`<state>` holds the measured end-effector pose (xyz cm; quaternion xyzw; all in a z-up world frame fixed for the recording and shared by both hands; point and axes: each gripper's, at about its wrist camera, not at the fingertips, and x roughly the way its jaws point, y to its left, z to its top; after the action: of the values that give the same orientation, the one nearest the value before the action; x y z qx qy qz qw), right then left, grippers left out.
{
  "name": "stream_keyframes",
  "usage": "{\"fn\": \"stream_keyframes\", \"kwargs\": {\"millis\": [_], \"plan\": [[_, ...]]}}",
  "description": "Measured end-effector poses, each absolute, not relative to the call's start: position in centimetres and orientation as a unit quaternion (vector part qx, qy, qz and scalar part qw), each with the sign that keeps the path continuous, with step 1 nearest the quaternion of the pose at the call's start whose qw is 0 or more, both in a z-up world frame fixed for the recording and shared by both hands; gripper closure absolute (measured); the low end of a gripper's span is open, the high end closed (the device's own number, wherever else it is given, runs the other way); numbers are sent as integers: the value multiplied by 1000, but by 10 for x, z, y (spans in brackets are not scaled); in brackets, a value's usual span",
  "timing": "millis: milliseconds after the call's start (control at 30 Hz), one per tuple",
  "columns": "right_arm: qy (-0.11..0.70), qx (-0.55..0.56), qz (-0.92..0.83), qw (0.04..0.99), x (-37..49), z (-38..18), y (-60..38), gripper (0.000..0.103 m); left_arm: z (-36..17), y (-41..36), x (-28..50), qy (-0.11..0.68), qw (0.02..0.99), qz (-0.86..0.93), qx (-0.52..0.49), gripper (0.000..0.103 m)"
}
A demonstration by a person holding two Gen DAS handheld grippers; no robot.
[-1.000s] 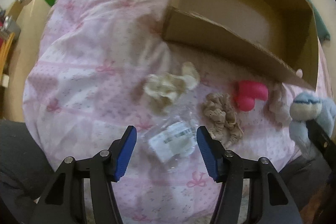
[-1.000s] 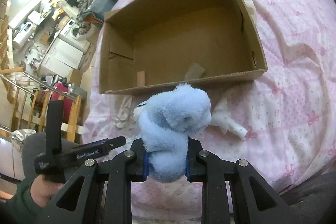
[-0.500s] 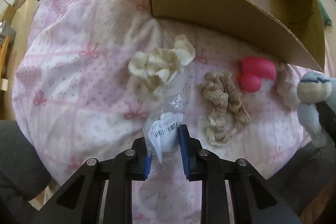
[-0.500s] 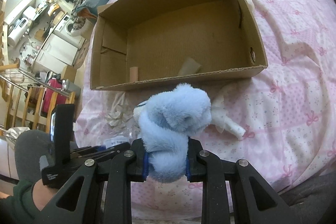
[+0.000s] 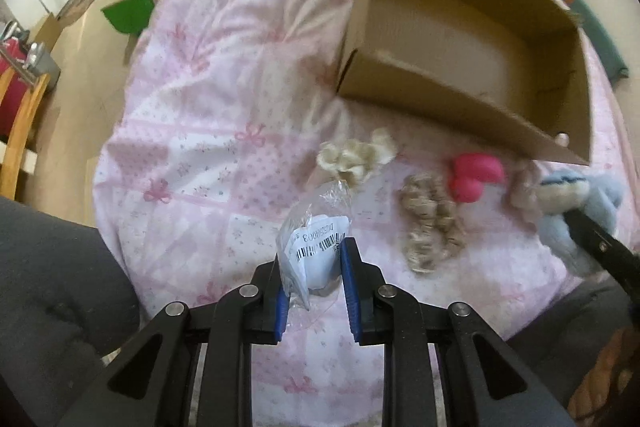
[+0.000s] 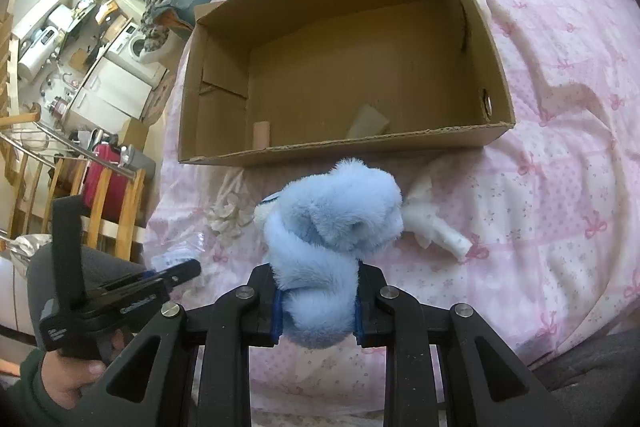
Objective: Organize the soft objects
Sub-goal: 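Grasp the clear bag with the left gripper while the right gripper holds the plush, then lower the bag into the box with the left gripper while the right gripper drops the plush inside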
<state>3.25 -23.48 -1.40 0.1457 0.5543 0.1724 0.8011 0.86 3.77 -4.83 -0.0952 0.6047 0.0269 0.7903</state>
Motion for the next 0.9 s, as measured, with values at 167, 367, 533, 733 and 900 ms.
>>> {"fn": "stream_keyframes", "kwargs": {"millis": [167, 367, 533, 733, 900], "plan": [[532, 153, 167, 816, 22, 6, -243, 76, -22, 34, -1, 586, 805, 16, -92, 82], [503, 153, 168, 834, 21, 37, -252, 76, 13, 24, 18, 559, 825, 1, -84, 82], [486, 156, 161, 844, 39, 56, -264, 76, 40, 17, 42, 527, 847, -7, -68, 82], [470, 144, 164, 855, 59, 69, -261, 76, 51, 8, 76, 513, 856, -15, -54, 82], [472, 140, 165, 855, 77, 53, -251, 76, 38, -4, 98, 513, 857, -22, -38, 82]]}}
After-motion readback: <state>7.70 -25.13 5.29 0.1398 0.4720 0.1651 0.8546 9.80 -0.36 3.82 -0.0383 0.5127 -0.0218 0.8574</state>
